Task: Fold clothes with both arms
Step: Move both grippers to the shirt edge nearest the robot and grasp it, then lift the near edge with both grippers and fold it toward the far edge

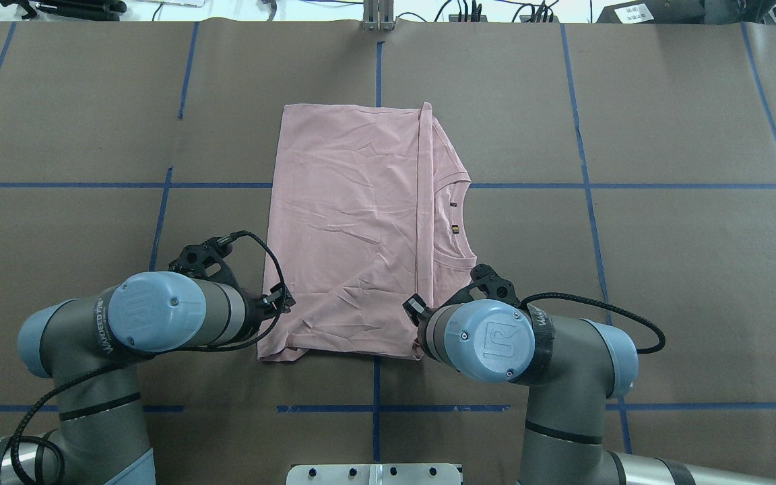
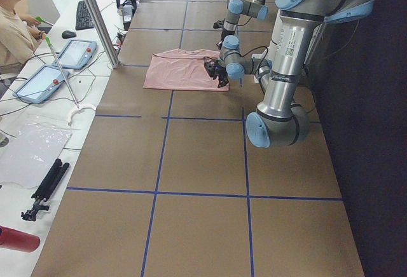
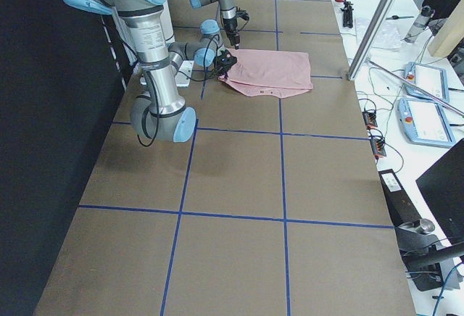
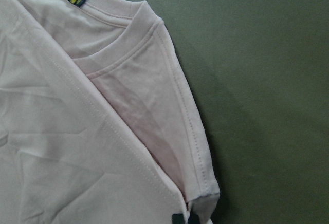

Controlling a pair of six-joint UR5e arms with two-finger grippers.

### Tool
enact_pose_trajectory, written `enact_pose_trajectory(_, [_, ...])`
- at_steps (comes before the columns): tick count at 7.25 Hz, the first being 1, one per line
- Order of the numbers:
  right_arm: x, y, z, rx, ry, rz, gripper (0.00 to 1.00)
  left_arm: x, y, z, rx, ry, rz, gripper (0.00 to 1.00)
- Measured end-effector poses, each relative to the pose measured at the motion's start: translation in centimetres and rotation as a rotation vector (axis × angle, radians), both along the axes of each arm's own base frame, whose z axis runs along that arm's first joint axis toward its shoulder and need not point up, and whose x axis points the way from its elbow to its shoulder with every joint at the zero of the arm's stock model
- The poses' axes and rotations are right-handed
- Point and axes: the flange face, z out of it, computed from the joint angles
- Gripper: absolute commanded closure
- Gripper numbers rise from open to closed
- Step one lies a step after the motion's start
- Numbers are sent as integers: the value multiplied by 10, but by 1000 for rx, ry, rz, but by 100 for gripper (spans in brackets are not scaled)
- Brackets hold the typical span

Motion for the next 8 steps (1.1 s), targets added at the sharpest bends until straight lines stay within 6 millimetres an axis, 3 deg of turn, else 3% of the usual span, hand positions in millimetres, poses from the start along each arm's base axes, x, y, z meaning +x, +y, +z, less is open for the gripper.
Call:
enact_pose_trajectory(2, [0, 0, 0, 0, -1, 0, 100, 6, 22, 12, -39, -16, 19, 42])
enact_pose_trajectory(3, [0, 0, 0, 0, -1, 0, 100, 6, 28, 15, -49, -18, 22, 49])
enact_pose_trajectory(4, [0, 0, 0, 0, -1, 0, 100, 5, 31, 17, -53, -20, 23, 62])
enact_pose_trajectory(6, [0, 0, -1, -1, -2, -2, 100, 5, 33, 17, -55, -19, 23, 100])
enact_pose_trajectory(8, [1, 0, 0, -2, 0, -3, 100, 6, 35, 17, -56, -18, 28, 100])
